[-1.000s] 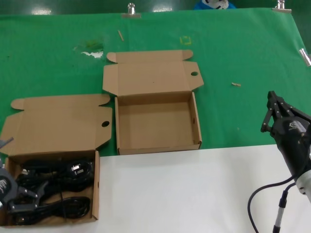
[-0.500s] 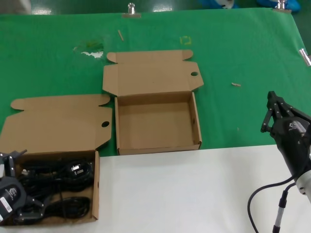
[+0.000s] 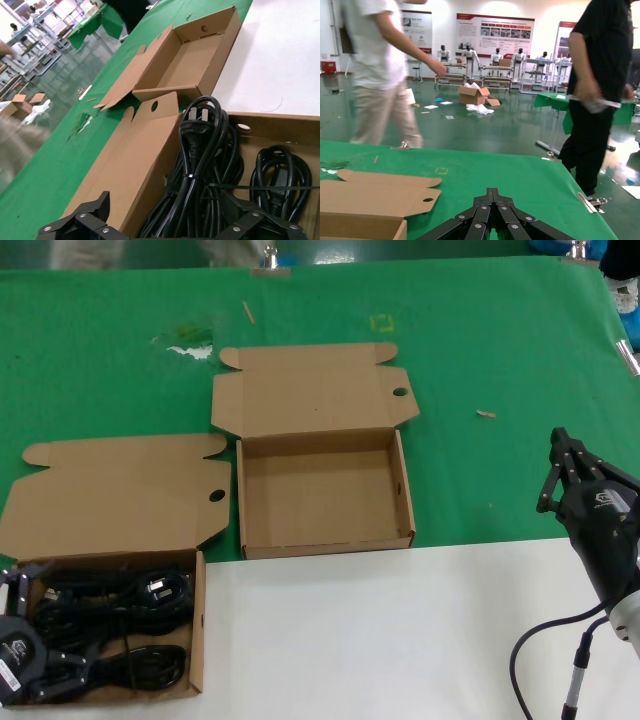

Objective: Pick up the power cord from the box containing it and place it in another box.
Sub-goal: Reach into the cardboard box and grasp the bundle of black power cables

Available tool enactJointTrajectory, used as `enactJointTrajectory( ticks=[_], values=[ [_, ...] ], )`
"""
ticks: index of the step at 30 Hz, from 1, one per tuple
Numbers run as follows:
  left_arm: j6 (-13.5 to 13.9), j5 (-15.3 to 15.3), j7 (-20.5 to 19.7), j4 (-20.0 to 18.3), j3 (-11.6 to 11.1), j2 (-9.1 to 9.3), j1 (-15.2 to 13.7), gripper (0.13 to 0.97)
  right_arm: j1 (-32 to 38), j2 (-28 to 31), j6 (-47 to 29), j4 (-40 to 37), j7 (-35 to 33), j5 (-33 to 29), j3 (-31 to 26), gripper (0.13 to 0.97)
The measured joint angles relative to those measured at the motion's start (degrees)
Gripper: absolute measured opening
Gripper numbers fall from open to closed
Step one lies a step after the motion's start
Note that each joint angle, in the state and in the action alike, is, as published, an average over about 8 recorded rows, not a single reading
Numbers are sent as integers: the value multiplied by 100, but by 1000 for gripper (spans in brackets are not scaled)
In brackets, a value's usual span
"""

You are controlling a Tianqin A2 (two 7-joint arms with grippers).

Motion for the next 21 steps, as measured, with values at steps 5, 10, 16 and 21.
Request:
enactJointTrajectory(
  ticks=[5, 10, 16, 21],
  values=[
    [-96, 27, -28, 38, 28, 33, -34, 736, 0, 0, 0, 0, 0, 0, 0, 138],
    [-178, 62, -101, 87, 84, 53, -68, 639, 0, 0, 0, 0, 0, 0, 0, 138],
    [-208, 90, -225, 81, 146, 10, -49, 508, 0, 0, 0, 0, 0, 0, 0, 138],
    [-212, 100, -311, 45, 174, -38, -8, 462, 0, 0, 0, 0, 0, 0, 0, 138]
  ],
)
